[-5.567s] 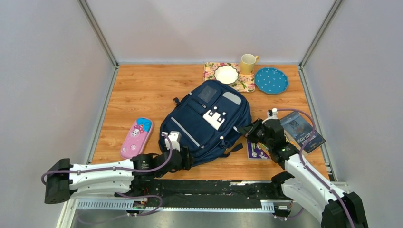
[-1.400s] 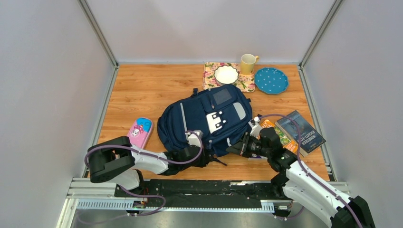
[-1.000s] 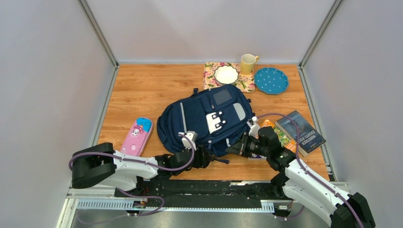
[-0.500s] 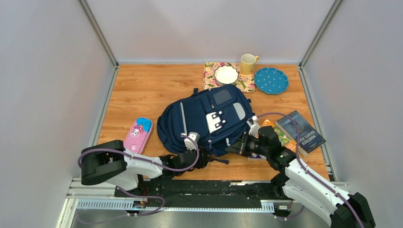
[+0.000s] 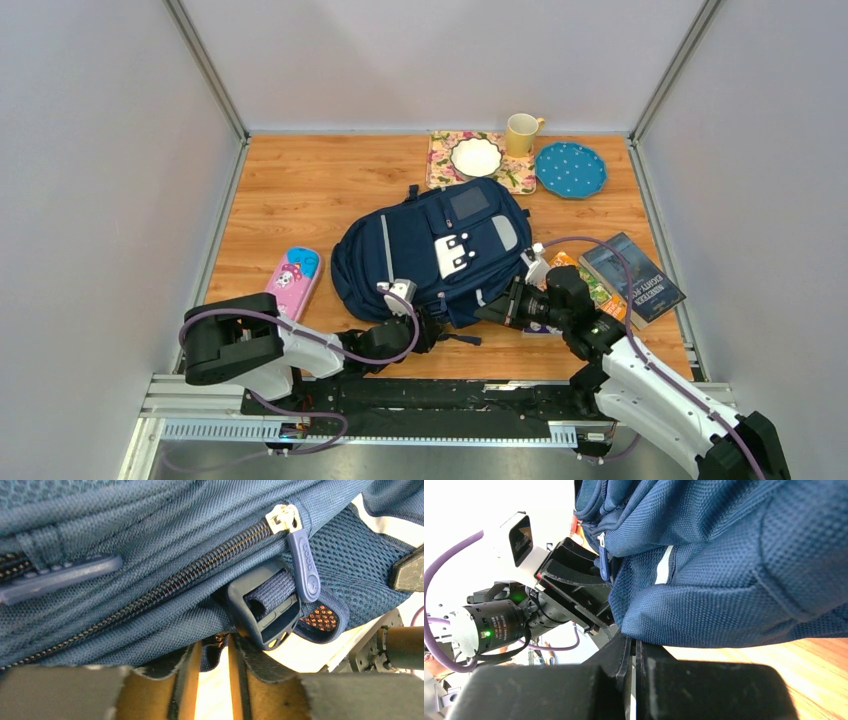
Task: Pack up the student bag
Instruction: Unzip the student bag at the center of the board.
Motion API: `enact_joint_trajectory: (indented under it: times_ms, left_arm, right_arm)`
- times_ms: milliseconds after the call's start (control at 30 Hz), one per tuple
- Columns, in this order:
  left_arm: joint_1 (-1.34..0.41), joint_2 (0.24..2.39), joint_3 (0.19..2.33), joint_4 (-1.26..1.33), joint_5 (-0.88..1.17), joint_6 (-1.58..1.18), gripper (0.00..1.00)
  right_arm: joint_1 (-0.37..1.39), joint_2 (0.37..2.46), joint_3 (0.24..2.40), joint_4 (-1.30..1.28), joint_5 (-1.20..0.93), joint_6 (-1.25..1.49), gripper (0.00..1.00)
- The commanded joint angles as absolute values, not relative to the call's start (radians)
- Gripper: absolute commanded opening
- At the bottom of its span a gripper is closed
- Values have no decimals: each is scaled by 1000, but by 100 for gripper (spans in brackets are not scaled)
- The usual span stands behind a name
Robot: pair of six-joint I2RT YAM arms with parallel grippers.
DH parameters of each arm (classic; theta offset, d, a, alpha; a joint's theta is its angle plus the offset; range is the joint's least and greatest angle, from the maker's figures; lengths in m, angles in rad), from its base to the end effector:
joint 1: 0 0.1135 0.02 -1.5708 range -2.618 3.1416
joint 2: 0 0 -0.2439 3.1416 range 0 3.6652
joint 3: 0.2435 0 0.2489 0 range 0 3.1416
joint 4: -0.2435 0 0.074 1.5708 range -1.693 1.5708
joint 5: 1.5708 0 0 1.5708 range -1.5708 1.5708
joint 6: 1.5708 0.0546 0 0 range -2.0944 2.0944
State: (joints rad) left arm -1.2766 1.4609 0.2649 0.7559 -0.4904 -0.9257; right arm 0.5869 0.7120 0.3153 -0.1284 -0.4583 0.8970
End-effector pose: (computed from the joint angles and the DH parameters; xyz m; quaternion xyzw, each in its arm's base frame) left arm 0.0965 -0.2299 0.1011 0.0149 0.8293 -0.3707 0.4180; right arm 0.1429 0.1241 0.1732 0.0182 0.8511 0.4737 0.2255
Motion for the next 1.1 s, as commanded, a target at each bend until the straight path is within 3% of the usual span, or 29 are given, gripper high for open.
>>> enact_joint_trajectory:
  times_ms: [0, 133, 233, 400, 633, 800, 933, 1067]
  left_arm:
    - [-1269, 1477, 261, 844, -583, -890, 28]
    - [-1273, 1474, 241, 891, -594, -851, 18]
    - [-1278, 1467, 236, 907, -591, -821, 0]
    - [-1292, 1425, 221, 882, -551, -770, 0]
    - [-1361, 1234, 299, 305, -563, -681, 0]
    - [-1382, 1069, 310, 100, -444, -643, 0]
    - [-1448, 1104, 380, 52, -345, -575, 0]
    - [-1561, 1274, 558, 45, -299, -537, 0]
  right_arm:
    - [598, 680, 365, -106, -552, 925, 0]
    - [600, 683, 370, -107, -551, 920, 0]
    - [598, 692, 376, -129, -532, 899, 0]
    - [595, 692, 425, -216, -422, 822, 0]
    - [496, 729, 509, -324, -293, 710, 0]
    - [405, 778, 492, -330, -319, 677, 0]
    - [387, 848, 529, -365, -307, 634, 0]
    - [388, 867, 532, -373, -319, 612, 0]
